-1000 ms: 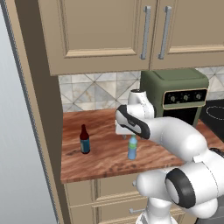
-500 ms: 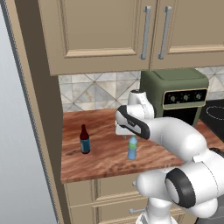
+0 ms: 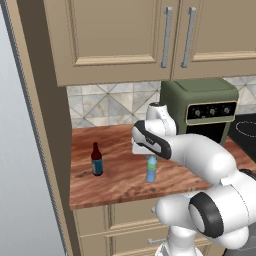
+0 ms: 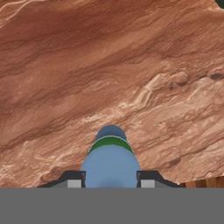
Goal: Place the drinks on the dining counter in a tight cluster.
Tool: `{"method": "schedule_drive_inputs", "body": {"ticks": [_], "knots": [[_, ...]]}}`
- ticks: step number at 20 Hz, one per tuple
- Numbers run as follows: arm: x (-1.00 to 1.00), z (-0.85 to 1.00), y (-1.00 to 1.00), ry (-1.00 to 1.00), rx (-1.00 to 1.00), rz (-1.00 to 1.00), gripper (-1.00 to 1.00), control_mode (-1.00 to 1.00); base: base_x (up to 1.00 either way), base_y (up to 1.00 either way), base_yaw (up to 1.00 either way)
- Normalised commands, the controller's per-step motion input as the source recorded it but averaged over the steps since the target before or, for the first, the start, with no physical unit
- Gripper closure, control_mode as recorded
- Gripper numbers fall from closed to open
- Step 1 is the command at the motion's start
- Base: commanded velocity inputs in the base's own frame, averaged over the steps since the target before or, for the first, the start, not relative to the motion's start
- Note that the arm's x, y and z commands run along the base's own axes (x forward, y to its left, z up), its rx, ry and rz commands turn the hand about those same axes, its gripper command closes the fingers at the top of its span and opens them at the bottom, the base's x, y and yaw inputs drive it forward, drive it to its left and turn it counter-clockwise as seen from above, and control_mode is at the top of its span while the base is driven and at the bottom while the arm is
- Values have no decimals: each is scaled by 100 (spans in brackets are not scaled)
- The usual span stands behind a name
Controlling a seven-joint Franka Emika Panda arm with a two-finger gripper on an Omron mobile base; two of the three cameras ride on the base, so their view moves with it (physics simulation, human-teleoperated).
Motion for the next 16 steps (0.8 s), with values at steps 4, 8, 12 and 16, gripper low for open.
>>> {"method": "schedule_drive_inputs", "body": {"ticks": [4,8,12,16], "knots": [[0,0,0,0,0,0,100,-100,0,0,0],[-3,0,0,-1,0,0,100,-100,0,0,0],[-42,2,0,-12,0,0,100,-100,0,0,0],[-91,46,0,-19,0,2,100,-100,0,0,0]]}}
